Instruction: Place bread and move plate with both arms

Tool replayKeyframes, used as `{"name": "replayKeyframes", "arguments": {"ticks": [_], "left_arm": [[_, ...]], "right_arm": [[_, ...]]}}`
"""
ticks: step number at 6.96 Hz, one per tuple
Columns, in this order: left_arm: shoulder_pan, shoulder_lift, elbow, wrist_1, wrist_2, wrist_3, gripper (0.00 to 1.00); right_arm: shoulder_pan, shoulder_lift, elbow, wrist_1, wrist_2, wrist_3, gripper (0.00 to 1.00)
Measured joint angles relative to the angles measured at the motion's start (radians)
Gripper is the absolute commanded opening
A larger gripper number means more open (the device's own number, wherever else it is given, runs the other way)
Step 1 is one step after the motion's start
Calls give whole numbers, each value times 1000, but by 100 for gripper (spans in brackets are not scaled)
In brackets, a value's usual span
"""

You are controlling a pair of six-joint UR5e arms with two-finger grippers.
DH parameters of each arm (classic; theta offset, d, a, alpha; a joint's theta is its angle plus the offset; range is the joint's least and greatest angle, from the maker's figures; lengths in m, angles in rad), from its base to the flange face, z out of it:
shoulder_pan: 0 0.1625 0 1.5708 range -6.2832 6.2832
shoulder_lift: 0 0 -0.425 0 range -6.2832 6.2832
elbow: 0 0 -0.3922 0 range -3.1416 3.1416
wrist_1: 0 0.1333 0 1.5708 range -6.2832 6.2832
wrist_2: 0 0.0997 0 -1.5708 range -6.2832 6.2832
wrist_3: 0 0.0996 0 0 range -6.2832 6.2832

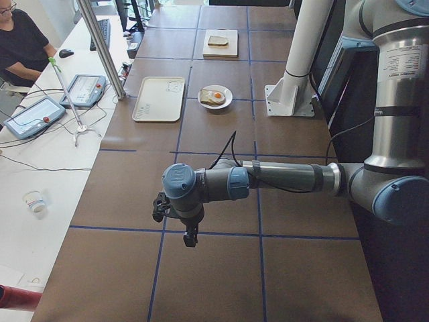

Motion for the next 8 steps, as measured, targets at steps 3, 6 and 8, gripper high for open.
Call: {"name": "replayKeyframes", "arguments": {"ticks": [3, 6, 8], "left_arm": [[0, 0, -4, -1, 0, 1, 100], [0, -1, -6, -2, 0, -1, 100], [-1, -1, -6, -2, 0, -2, 100]], "right_arm": [[-1, 14, 9, 2, 7, 3, 100], [-4, 63, -4, -2, 28, 20, 100], [-12, 68, -26, 45, 57, 84, 100]]}}
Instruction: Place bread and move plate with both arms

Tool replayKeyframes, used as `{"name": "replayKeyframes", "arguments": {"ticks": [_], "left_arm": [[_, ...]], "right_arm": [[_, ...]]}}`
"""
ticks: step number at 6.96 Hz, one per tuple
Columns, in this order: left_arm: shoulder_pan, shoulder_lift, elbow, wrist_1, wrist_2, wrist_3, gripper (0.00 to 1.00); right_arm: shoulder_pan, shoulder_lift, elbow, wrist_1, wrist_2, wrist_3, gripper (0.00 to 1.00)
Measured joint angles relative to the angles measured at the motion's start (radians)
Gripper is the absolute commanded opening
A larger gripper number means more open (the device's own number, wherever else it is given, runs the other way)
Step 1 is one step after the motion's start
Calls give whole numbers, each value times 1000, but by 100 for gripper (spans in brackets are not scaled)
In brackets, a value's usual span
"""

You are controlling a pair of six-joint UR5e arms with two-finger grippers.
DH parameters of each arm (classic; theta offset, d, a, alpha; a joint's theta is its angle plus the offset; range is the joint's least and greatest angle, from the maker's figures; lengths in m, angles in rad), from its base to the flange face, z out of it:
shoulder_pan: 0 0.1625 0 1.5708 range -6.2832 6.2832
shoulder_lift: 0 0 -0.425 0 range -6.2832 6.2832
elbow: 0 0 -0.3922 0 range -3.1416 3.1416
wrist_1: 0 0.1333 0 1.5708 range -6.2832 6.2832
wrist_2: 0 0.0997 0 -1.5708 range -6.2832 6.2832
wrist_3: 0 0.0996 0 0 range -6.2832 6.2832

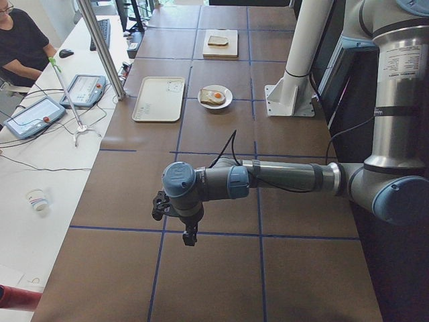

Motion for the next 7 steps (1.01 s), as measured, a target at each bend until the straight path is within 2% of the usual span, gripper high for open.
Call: {"name": "replayKeyframes", "arguments": {"ticks": [2, 4, 5, 7], "left_arm": [[0, 1, -1, 0, -1, -11, 100], [0, 1, -1, -1, -1, -17, 100], [0, 1, -1, -2, -1, -18, 100], [0, 1, 0, -2, -1, -18, 100]], "right_arm": [[-68, -41, 0, 214, 23, 203, 100], [-174, -73, -3, 437, 4, 500, 99], [-244, -78, -5, 494, -21, 593, 99], [-367, -78, -15, 528, -72, 672, 98]]}}
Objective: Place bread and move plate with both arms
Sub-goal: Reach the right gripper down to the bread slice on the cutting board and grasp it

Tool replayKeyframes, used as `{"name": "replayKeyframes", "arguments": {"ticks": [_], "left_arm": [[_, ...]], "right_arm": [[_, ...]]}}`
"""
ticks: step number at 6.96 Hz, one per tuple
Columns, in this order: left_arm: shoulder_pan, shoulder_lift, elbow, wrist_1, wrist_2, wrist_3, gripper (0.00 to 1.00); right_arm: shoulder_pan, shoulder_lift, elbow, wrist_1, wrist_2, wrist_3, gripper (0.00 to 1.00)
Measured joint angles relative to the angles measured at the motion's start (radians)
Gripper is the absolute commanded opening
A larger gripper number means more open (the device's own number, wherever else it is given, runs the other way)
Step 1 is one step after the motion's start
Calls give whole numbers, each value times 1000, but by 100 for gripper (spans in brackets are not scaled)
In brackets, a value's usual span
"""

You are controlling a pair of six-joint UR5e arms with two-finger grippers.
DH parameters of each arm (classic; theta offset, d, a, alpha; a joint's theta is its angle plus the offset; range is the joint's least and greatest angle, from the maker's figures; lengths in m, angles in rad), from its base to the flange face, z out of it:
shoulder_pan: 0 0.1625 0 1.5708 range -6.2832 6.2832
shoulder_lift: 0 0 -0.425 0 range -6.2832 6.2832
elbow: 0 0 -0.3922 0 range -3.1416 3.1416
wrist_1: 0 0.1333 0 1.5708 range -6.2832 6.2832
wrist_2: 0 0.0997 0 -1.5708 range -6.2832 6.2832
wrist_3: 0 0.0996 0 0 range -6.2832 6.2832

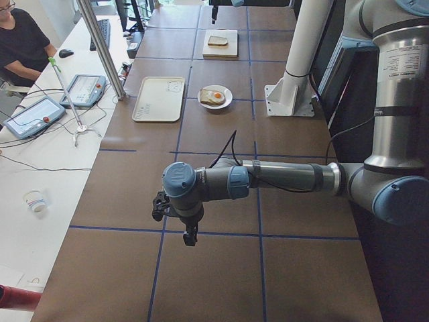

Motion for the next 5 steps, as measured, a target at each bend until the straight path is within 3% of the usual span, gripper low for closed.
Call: {"name": "replayKeyframes", "arguments": {"ticks": [2, 4, 5], "left_arm": [[0, 0, 0, 0, 0, 0, 100], [0, -1, 1, 0, 0, 0, 100], [1, -1, 1, 0, 0, 0, 100]], "right_arm": [[-53, 11, -32, 5, -16, 21, 95], [-88, 21, -49, 5, -19, 24, 80], [-100, 23, -56, 5, -19, 25, 78]]}}
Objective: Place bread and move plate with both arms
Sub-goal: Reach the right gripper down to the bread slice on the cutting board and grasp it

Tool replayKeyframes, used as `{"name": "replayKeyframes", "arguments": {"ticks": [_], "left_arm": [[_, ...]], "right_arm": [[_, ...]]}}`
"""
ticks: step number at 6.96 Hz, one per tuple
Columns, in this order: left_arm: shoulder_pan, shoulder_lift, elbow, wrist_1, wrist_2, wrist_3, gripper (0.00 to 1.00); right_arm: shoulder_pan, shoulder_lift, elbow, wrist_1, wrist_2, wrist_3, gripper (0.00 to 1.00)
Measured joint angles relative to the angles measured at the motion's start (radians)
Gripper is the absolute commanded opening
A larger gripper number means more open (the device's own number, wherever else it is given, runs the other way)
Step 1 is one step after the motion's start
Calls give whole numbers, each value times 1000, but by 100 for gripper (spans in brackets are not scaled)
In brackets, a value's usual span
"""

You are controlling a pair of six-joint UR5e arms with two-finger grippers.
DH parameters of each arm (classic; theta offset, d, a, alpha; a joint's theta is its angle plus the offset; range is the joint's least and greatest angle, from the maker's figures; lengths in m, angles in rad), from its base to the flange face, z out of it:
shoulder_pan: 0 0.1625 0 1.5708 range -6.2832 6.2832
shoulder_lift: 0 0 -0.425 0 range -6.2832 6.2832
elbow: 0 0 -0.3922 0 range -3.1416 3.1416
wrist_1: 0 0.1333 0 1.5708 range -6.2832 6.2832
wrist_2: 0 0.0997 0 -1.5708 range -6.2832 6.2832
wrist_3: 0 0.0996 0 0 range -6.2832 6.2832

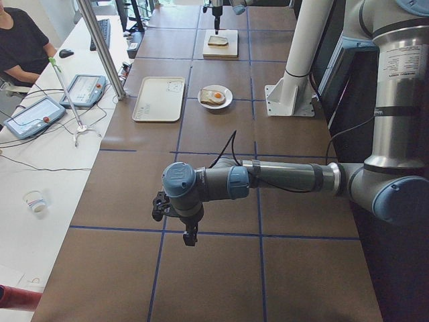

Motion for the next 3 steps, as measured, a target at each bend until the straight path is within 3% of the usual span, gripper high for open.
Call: {"name": "replayKeyframes", "arguments": {"ticks": [3], "left_arm": [[-1, -2, -1, 0, 0, 0, 100]], "right_arm": [[-24, 28, -50, 0, -2, -2, 73]]}}
